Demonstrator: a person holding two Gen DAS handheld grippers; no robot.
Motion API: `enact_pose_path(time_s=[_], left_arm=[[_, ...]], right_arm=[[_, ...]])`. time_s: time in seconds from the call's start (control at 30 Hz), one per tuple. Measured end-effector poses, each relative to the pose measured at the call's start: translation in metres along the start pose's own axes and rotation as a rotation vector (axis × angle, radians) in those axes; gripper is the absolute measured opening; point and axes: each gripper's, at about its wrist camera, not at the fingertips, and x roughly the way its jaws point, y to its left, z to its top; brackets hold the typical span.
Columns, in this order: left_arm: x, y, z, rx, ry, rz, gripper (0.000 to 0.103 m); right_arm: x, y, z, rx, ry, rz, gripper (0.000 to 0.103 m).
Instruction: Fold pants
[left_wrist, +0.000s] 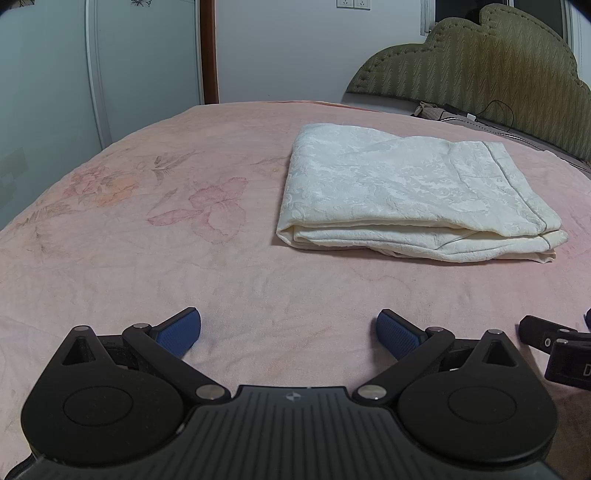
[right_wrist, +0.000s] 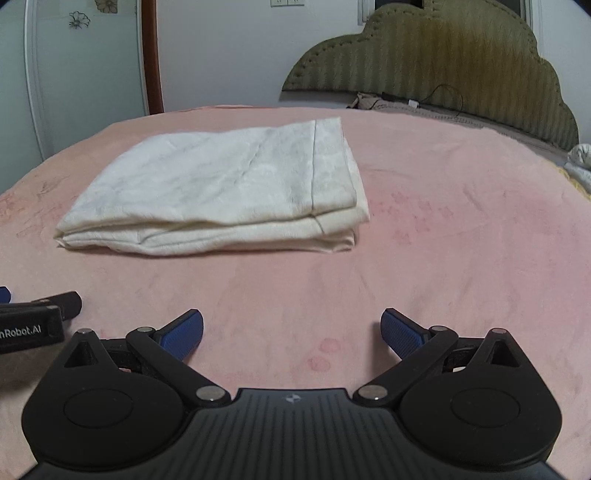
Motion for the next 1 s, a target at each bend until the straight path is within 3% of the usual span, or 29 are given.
enact_pose_path(time_s=[1.0], left_arm=[[0.0003, 0.0003, 0.0, 0.0, 0.0, 0.0, 0.103]], right_arm=[[-0.0006, -0.0007, -0.0013, 0.006, -0.006, 0.002, 0.103]])
